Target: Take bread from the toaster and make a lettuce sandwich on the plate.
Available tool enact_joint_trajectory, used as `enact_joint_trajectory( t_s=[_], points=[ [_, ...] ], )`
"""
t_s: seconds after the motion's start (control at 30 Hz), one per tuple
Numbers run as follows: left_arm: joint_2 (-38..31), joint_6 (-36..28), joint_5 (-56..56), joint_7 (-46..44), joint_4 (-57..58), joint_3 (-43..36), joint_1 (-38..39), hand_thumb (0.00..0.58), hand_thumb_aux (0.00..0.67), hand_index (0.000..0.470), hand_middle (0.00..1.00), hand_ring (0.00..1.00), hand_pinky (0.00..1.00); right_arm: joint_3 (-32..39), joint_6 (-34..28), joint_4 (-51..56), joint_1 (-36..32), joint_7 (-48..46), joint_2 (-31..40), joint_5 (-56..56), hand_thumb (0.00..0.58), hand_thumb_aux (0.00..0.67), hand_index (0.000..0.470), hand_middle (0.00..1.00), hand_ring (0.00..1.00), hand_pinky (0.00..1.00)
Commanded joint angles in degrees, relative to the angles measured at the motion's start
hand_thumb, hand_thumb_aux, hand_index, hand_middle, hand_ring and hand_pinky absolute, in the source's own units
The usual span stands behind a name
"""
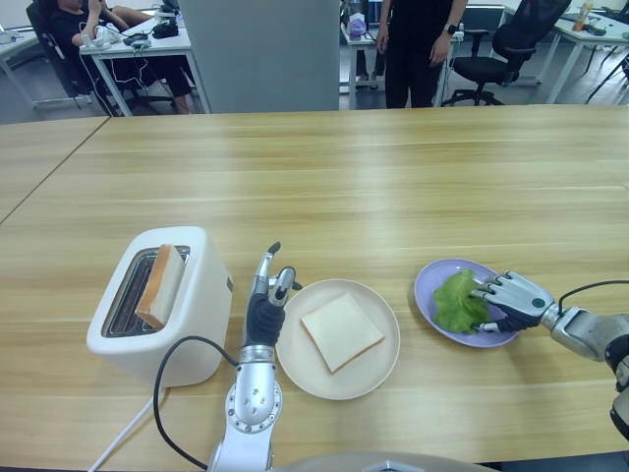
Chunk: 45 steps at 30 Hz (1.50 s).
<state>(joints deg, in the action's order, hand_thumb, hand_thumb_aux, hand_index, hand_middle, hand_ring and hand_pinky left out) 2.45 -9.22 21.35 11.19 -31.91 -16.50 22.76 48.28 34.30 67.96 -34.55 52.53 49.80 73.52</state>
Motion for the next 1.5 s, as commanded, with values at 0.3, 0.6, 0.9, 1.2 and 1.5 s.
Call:
enact_joint_trajectory(
  t_s=[0.3,0.6,0.9,1.2,1.5],
  points=[
    [1.20,1.33,-0.51,0.84,2.65,-1.50,1.06,0.000,0.000,0.000,1.00,1.00,1.00,0.54,2.71,-1.65,0.85,-0.44,0.49,-2.88,0.580,0.670,0.460,0.42,0.42,0.42],
    [1.13,1.29,-0.66,0.75,2.03,-1.50,1.25,0.000,0.000,0.000,1.00,1.00,1.00,-3.35,4.69,-8.95,0.65,-1.55,4.30,-7.21,0.580,0.670,0.460,0.42,0.42,0.42],
    [0.12,0.07,-0.45,0.29,-4.10,3.46,1.24,0.000,0.000,0.000,1.00,1.00,1.00,-10.77,6.15,-22.76,3.78,-7.89,8.18,-13.04,0.580,0.670,0.460,0.38,0.38,0.38],
    [-1.03,-1.96,0.18,-1.31,-11.31,10.01,1.16,0.000,0.000,0.000,1.00,1.00,1.00,-18.61,6.57,-39.13,10.17,-19.03,7.13,-20.89,0.580,0.670,0.460,0.37,0.37,0.37],
    [-2.69,-5.97,3.05,-2.87,-18.75,18.97,-0.03,0.000,0.000,0.000,1.00,1.00,1.00,-25.03,5.50,-55.13,13.04,-32.01,1.93,-28.05,0.580,0.670,0.460,0.37,0.37,0.37]
  ],
)
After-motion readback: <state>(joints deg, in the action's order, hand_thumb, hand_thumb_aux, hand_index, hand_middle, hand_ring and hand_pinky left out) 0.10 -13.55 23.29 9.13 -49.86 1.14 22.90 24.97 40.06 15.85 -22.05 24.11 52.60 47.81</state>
